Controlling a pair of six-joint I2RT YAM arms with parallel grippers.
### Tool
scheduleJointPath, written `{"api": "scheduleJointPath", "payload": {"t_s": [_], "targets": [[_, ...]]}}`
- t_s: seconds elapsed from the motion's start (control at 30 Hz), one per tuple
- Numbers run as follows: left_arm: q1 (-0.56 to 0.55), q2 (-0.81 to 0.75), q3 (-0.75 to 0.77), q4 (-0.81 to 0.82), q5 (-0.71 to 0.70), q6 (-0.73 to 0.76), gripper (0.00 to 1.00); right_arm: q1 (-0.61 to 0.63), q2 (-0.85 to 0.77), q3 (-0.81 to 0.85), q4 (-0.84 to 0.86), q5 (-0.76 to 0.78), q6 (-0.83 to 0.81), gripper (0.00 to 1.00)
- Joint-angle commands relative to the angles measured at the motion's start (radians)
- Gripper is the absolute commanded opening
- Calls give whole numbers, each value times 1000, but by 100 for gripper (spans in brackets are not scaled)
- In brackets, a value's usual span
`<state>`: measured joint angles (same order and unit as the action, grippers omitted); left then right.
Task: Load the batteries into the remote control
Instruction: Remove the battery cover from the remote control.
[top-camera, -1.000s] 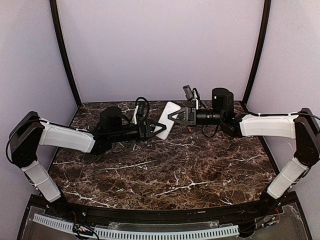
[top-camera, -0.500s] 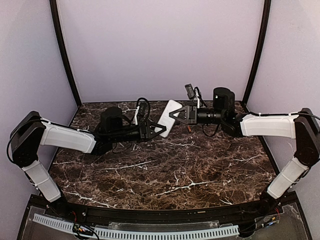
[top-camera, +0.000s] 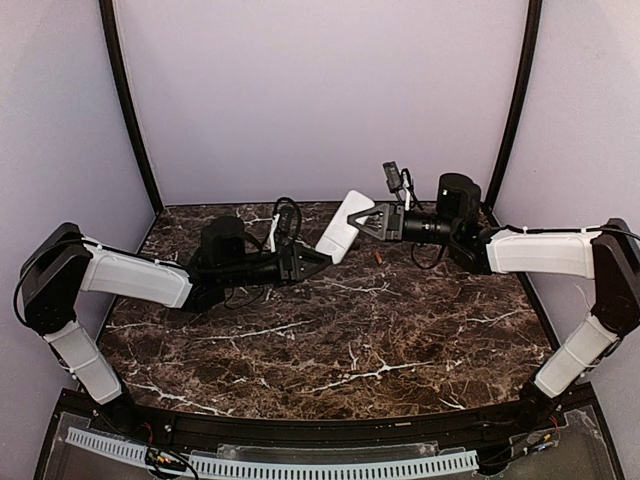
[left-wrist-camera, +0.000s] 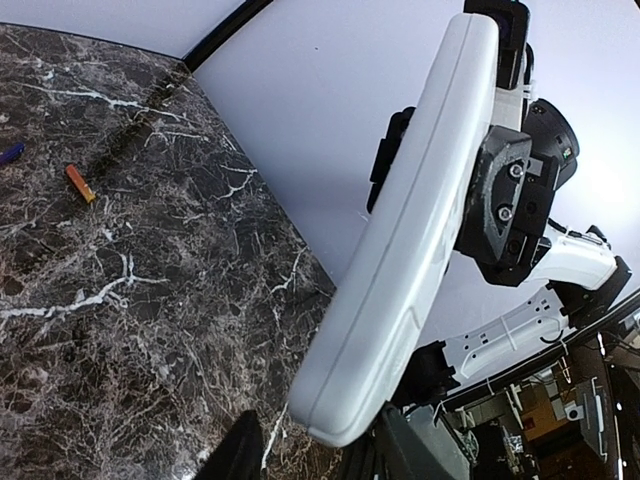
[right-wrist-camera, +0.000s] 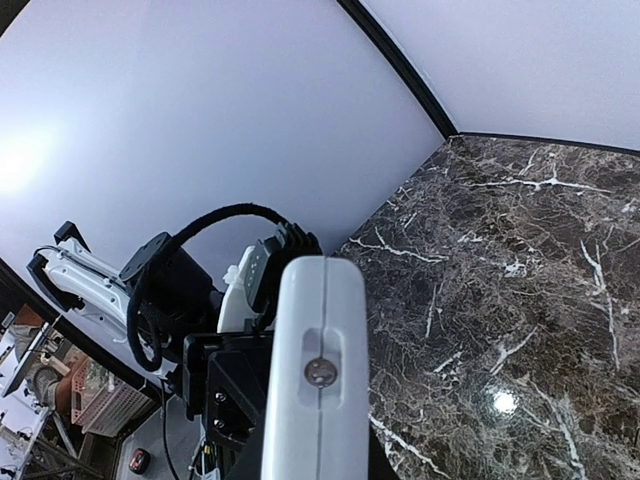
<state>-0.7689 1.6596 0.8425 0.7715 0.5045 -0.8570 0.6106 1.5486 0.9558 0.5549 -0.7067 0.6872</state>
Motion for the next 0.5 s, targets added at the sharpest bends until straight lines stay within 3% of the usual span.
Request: {"api": "scheduleJointPath", "payload": {"t_s": [0.0,0.03,0.1,0.2,0.37,0.47], "targets": [[2,-11,-29,21,5,-4,45,6,-37,-6,102,-41,17,0],[3,-13,-31,47,8,-11,55,7,-34,-10,99,-34,12,0],[3,-21,-32,68,5,-23,63,9,-30,-18,104,-24,9,0],[2,-14,-28,90,-38,-74,64,20,-30,-26,102,12,-4,0],[1,32,-43,281,-102,-201,65,49,-28,-40,119,78,-5,0],[-1,67,-25,309,-119,-239,61,57,-30,-46,131,107,1,0]]}}
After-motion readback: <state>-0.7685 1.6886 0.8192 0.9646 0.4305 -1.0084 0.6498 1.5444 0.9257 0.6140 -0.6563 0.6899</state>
